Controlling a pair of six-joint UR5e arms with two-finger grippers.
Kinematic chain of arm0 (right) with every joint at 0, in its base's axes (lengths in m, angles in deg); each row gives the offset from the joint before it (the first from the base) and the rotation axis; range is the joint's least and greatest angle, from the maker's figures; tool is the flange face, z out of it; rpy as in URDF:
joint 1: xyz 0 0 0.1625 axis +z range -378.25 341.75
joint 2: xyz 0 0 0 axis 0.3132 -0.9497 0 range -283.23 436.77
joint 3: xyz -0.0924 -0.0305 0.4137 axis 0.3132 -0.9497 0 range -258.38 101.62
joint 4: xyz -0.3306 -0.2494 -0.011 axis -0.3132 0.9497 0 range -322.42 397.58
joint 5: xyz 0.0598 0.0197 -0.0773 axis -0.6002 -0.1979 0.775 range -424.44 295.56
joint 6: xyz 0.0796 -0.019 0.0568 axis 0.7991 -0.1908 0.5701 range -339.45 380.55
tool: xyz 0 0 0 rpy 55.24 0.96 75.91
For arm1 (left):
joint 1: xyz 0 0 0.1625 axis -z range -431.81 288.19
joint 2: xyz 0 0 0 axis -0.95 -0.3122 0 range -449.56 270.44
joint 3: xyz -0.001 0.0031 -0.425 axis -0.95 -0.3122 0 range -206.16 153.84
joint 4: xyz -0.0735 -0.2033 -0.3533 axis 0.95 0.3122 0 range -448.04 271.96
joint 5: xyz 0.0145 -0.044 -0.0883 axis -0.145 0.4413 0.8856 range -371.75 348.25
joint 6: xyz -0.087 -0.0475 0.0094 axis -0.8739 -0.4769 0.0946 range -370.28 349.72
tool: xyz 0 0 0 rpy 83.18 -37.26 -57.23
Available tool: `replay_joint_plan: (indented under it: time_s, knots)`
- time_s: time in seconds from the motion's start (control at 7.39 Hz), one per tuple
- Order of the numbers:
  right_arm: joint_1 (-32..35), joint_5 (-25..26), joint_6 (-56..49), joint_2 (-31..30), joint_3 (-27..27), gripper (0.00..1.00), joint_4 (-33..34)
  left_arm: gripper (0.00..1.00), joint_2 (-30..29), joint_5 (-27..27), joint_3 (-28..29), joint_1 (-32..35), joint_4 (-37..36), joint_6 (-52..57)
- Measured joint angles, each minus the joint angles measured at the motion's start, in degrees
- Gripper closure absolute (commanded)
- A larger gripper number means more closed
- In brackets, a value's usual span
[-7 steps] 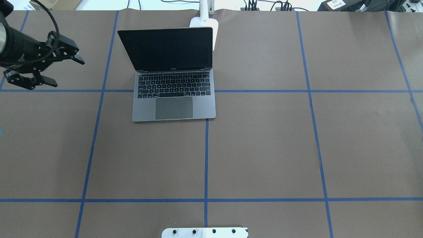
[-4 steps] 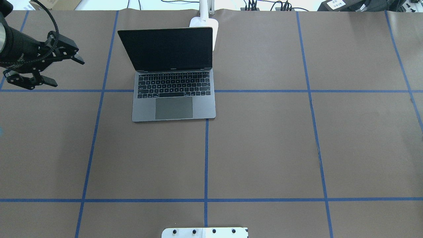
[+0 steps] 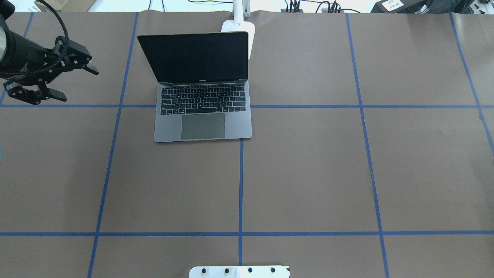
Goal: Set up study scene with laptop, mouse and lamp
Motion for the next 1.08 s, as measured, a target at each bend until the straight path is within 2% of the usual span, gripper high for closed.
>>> replay_joint_plan:
  time_s: [0.54, 1.08]
  knots:
    - [-0.4, 0.7, -0.1, -1.9, -0.2, 0.06, -4.8, 0.04, -0.1, 0.0, -0.1, 0.0, -0.1, -0.3]
    - [-0.6, 1.0, 0.3, -3.0, -0.3, 0.06, -6.0, 0.04, -0.1, -0.1, -0.3, 0.0, -0.1, -0.3]
